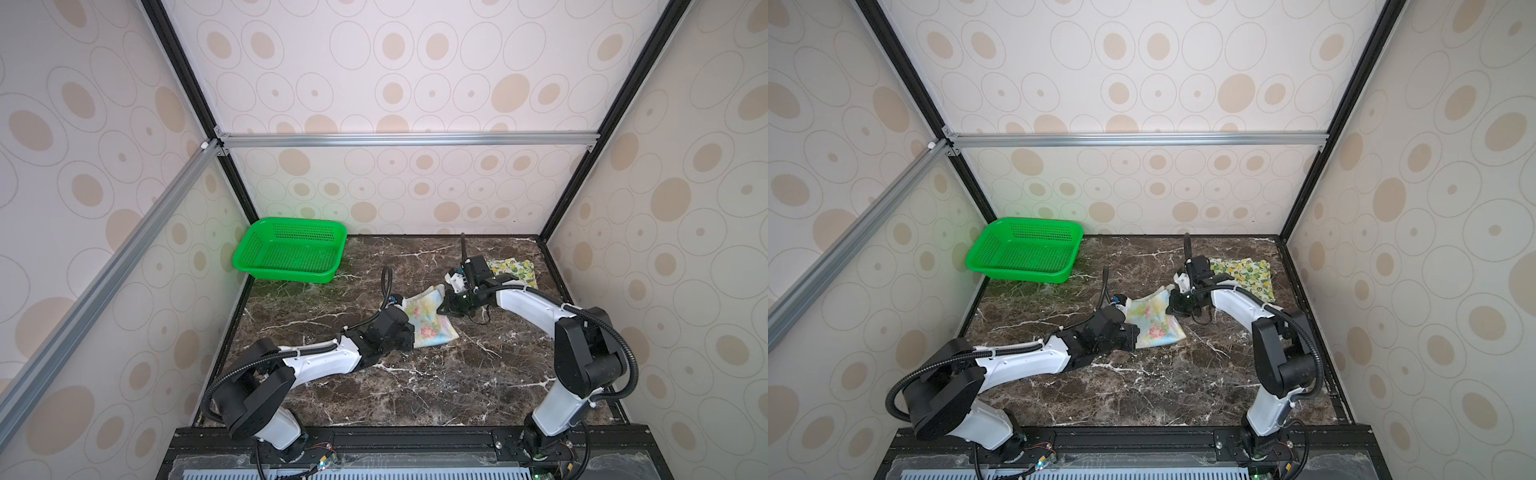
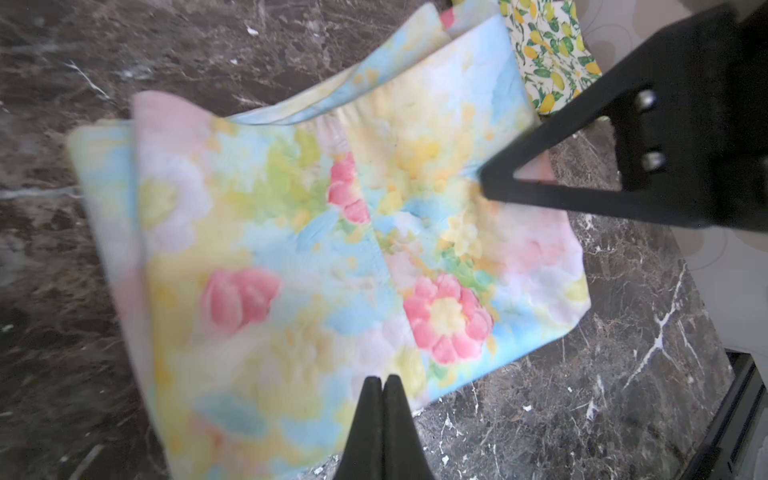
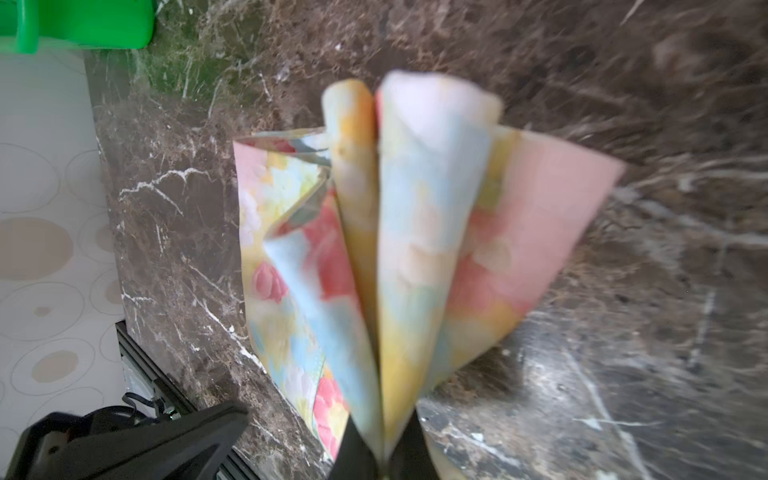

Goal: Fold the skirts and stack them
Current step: 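Lift the floral skirt with the right gripper and carry it toward the lemon-print skirt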

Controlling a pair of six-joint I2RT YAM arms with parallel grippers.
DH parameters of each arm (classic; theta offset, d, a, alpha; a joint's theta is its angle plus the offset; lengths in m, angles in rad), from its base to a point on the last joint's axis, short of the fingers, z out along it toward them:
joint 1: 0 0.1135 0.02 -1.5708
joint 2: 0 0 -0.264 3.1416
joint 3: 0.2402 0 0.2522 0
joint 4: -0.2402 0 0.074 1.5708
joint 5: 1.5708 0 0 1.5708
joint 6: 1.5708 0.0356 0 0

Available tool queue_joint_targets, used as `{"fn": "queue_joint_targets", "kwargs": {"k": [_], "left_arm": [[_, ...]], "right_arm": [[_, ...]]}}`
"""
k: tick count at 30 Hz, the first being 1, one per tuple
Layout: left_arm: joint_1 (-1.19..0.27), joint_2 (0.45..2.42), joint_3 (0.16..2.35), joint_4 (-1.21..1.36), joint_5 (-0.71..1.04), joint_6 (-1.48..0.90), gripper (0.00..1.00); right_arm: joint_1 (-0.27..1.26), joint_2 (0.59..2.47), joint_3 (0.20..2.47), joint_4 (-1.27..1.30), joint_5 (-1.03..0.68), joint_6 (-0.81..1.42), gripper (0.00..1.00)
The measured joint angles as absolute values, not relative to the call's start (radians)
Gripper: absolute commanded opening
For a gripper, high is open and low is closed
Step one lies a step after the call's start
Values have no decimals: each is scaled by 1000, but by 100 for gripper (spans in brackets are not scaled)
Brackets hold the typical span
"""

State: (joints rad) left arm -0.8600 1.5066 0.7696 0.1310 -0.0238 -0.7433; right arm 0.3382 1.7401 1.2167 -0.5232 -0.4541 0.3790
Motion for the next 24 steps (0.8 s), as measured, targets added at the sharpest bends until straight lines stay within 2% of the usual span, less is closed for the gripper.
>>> {"fn": "queue_joint_targets", "kwargs": {"k": [11,24], "left_arm": [[-826,1456,723,113,-50,-744,0],[-813,1457,723,110,-51,-743,0]], "right_arm": [[252,1914,1522,-742,-448,155,0],[184,2056,1892,-936,-443,-5,0]]}}
